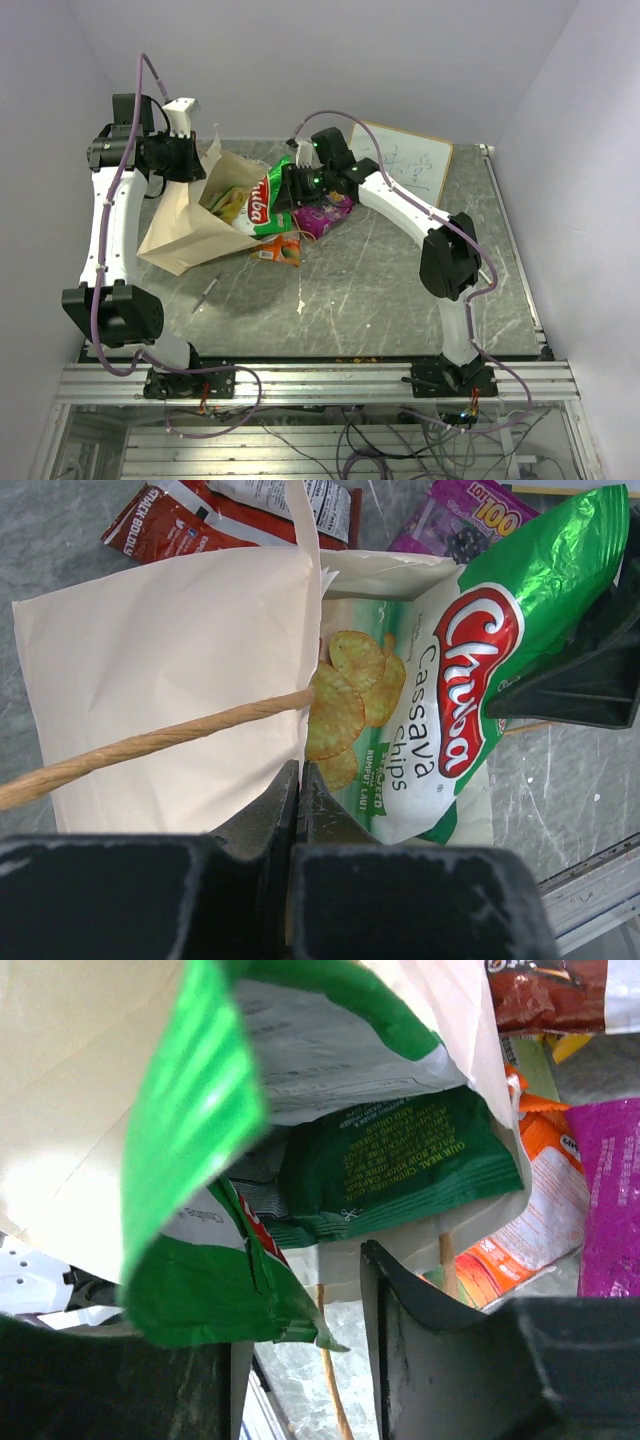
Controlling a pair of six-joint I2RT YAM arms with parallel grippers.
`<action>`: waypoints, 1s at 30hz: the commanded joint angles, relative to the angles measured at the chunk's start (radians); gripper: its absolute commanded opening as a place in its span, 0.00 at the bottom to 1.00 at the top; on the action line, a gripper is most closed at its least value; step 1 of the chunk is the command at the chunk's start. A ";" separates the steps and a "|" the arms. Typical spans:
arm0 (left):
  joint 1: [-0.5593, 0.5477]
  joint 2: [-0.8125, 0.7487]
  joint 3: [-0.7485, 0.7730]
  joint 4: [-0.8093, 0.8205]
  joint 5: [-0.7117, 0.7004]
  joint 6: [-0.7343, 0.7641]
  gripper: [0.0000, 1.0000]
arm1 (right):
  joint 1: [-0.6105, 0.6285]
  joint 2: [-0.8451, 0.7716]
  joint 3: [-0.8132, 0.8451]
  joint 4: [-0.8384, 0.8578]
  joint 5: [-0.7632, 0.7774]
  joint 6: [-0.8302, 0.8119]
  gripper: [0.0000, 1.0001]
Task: Place the snacks into the paper bag
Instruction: Adjust the snack in the paper bag.
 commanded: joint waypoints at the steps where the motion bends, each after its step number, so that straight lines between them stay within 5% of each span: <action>1: 0.010 -0.046 0.006 0.042 -0.002 -0.003 0.07 | 0.001 0.000 0.040 0.019 -0.023 -0.024 0.47; 7: 0.008 -0.043 0.001 0.050 -0.004 -0.004 0.07 | -0.041 -0.162 -0.077 0.029 -0.012 -0.106 0.74; 12: 0.009 -0.036 0.008 0.048 -0.002 -0.004 0.07 | -0.058 -0.260 -0.144 0.001 -0.026 -0.203 0.84; 19: 0.010 -0.036 -0.001 0.053 -0.002 -0.004 0.07 | -0.133 -0.350 -0.322 0.082 0.035 -0.186 0.77; 30: 0.009 -0.044 0.001 0.053 0.000 -0.006 0.07 | -0.166 -0.165 -0.316 0.173 -0.016 -0.038 0.64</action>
